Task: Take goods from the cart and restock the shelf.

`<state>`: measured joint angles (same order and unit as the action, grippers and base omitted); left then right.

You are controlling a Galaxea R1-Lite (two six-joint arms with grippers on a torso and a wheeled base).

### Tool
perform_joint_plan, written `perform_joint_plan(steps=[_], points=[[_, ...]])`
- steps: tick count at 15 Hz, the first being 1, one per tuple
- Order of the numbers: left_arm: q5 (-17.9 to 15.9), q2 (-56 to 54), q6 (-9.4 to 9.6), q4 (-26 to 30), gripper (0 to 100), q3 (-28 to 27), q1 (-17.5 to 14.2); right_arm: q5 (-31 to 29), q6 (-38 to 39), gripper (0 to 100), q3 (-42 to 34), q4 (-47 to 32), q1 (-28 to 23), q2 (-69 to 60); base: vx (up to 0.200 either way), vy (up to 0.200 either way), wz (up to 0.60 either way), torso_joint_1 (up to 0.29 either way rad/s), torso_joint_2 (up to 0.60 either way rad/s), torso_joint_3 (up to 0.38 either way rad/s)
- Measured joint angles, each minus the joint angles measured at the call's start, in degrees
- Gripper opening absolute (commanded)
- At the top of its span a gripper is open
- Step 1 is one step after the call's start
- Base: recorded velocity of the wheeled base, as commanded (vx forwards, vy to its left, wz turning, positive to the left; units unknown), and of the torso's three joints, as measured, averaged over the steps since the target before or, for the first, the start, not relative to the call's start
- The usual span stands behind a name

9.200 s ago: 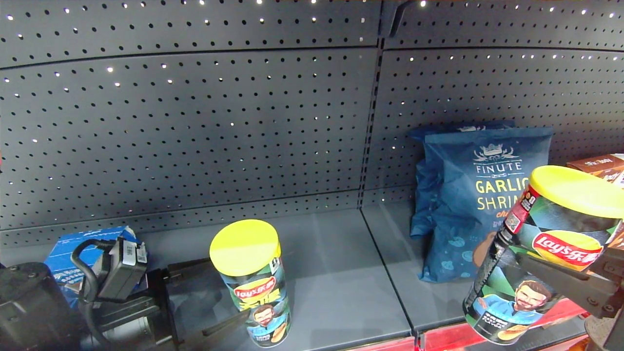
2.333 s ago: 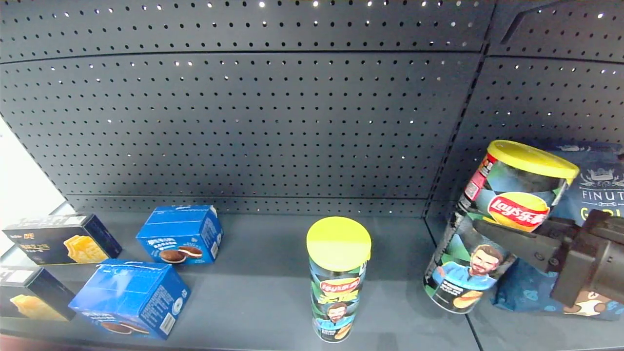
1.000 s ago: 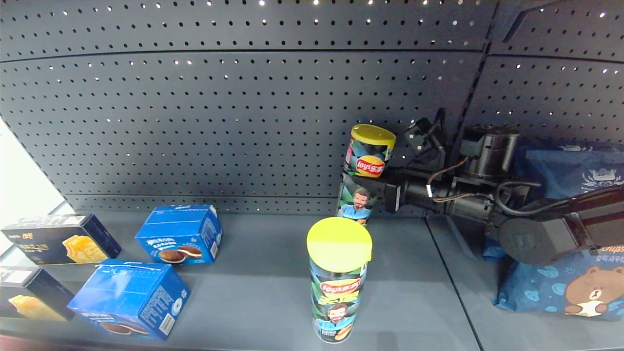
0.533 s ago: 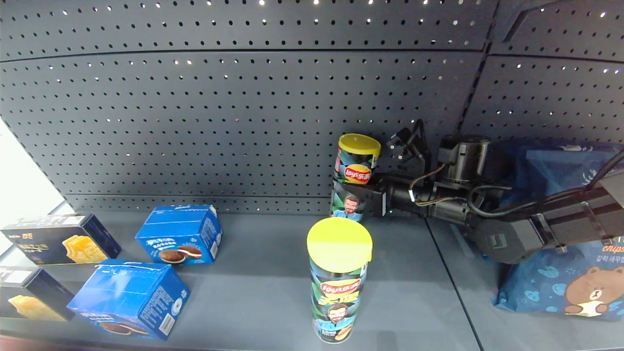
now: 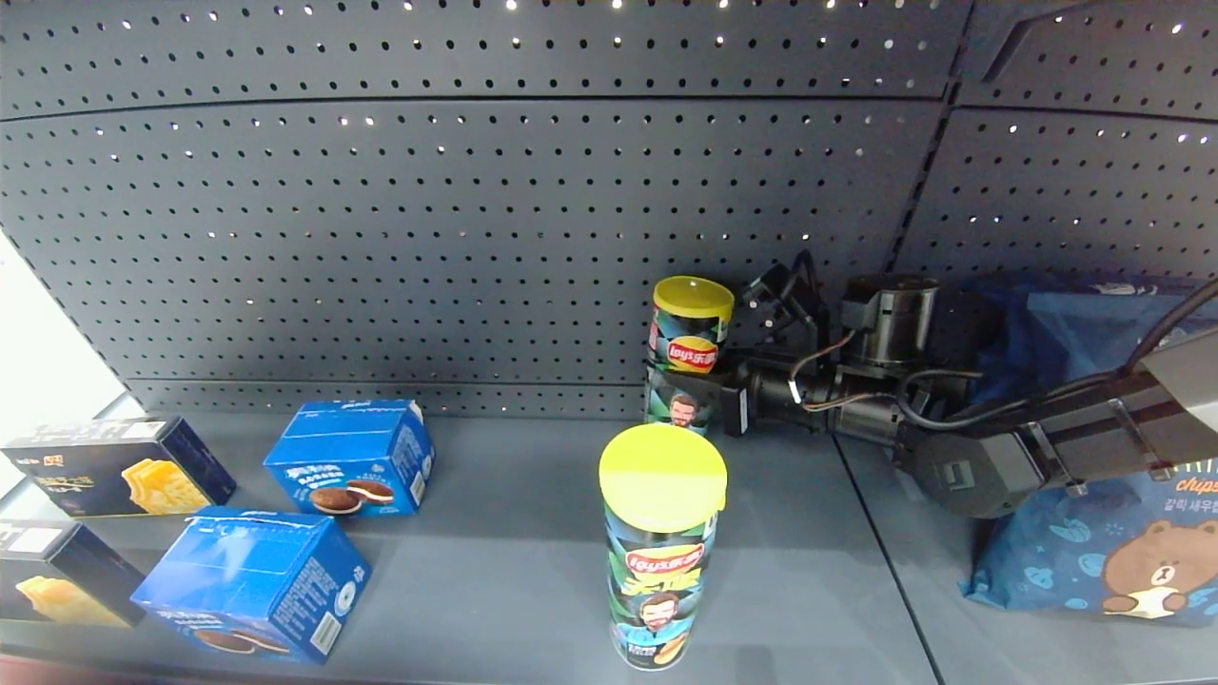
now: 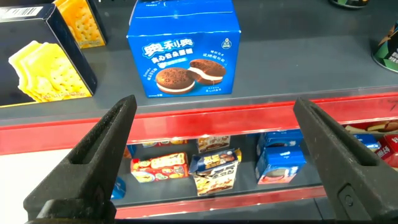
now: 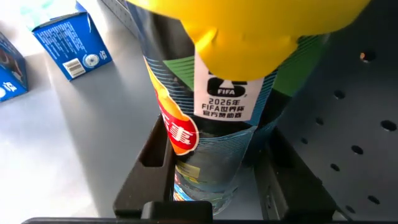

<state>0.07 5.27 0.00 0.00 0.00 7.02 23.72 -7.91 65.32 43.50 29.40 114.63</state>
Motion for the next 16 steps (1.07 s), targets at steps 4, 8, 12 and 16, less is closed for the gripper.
perform_joint_plan(steps=[4,8,12,16], points=[[0.0,0.0,0.00,0.0,100,0.0,0.0,0.2,-0.5,0,-0.4,0.0,-0.3,0.1,0.000,0.000,0.00,0.000,0.00,0.000],[0.0,0.0,0.00,0.0,100,0.0,0.0,0.5,-0.9,100,-0.6,0.0,-0.2,0.3,0.000,0.000,0.00,0.000,0.00,0.000],[0.0,0.0,0.00,0.0,100,0.0,0.0,0.3,-1.5,100,-2.6,-0.2,0.0,-0.3,0.000,0.000,0.00,0.000,0.00,0.000],[0.0,0.0,0.00,0.0,100,0.0,0.0,0.1,-3.0,100,-6.2,-2.9,-0.4,-3.9,0.000,0.000,0.00,0.000,0.00,0.000]])
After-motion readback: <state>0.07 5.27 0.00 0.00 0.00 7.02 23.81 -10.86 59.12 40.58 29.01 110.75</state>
